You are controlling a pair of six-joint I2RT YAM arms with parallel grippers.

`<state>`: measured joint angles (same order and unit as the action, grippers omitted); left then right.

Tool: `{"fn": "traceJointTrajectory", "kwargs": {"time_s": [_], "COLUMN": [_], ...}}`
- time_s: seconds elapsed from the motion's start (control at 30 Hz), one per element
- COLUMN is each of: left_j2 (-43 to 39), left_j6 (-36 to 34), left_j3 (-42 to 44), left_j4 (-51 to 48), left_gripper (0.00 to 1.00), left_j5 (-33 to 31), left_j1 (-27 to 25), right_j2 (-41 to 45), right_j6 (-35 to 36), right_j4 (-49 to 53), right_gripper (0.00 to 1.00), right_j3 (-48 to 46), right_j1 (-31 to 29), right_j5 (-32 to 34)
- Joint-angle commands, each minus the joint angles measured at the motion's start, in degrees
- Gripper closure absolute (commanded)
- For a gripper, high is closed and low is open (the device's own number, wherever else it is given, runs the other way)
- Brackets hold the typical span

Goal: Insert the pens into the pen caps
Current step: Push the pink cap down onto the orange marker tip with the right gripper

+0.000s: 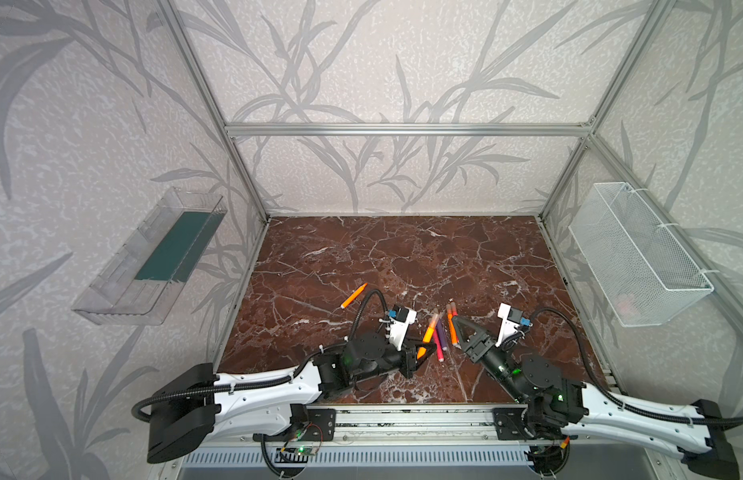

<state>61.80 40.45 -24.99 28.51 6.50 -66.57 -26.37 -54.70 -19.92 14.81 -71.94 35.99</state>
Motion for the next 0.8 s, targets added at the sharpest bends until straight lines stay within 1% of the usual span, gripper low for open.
{"fn": "traceJointTrajectory", "kwargs": {"time_s": [0.0,0.2,0.33,0.53,0.63,0.77], "left_j2": [0.44,3.31,4.69,6.04,6.14,6.05], "left_j6": [-3.96,-7.38,-7.78,-8.18,-8.35,-8.45], "left_j3": [-1.69,-4.21,-4.93,-5.59,-5.52,-5.59], "left_j4": [-1.35,-3.55,-2.86,-2.82,-2.76,-2.72], "left_gripper": [1.0,1.0,1.0,1.0,1.0,1.0], "left_j5": [0.8,0.57,0.52,0.65,0.38,0.09], "left_j1": [-0.88,-2.71,-3.55,-4.01,-4.01,-4.01], "right_j2": [1.32,-3.57,-7.64,-11.49,-12.7,-13.77], "right_j6": [3.1,3.68,3.22,3.79,3.94,3.39], "right_j4": [2.16,1.95,1.99,1.19,1.21,0.93], "right_gripper": [0.56,0.54,0.54,0.54,0.59,0.7], "right_j3": [-0.07,2.61,4.28,6.17,6.88,6.93], "right_j1": [-0.04,0.04,-0.03,-0.04,-0.03,-0.04], "right_j5": [1.98,0.62,0.73,0.88,0.58,-0.13]}}
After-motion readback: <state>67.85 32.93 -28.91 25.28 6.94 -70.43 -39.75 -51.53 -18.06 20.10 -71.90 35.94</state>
